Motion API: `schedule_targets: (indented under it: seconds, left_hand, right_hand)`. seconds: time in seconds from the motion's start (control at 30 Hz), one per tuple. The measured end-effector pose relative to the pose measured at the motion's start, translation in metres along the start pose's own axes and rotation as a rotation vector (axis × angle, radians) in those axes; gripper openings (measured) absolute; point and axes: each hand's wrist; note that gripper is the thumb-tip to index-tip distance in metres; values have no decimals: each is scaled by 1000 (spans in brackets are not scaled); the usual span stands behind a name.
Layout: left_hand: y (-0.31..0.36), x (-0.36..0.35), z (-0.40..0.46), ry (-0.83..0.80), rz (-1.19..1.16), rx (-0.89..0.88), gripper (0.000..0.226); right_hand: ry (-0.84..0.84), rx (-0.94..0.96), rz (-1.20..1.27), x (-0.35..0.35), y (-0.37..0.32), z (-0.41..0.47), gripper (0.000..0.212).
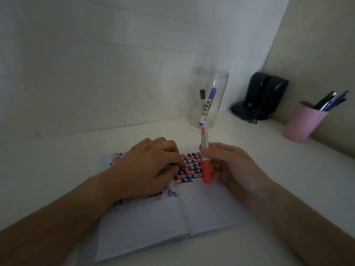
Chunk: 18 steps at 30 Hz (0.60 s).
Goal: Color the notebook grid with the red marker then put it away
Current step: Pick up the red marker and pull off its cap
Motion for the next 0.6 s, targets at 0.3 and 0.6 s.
schedule_targets:
  seconds: [0.3,0.6]
  left_hand:
    - [7,3,2,23,111,-99,29]
    - [30,5,4,214,146,-163,33]
  right_hand:
    - [71,108,92,3,13,-2,15]
    - [-14,271,145,-4,6,-11,17]
Point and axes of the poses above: each hand's wrist, its own z-axis towards the middle knuckle, its own x-axis out of the back of the hand, y = z × x, and after that the axes turned 14 degrees about -z, right-handed
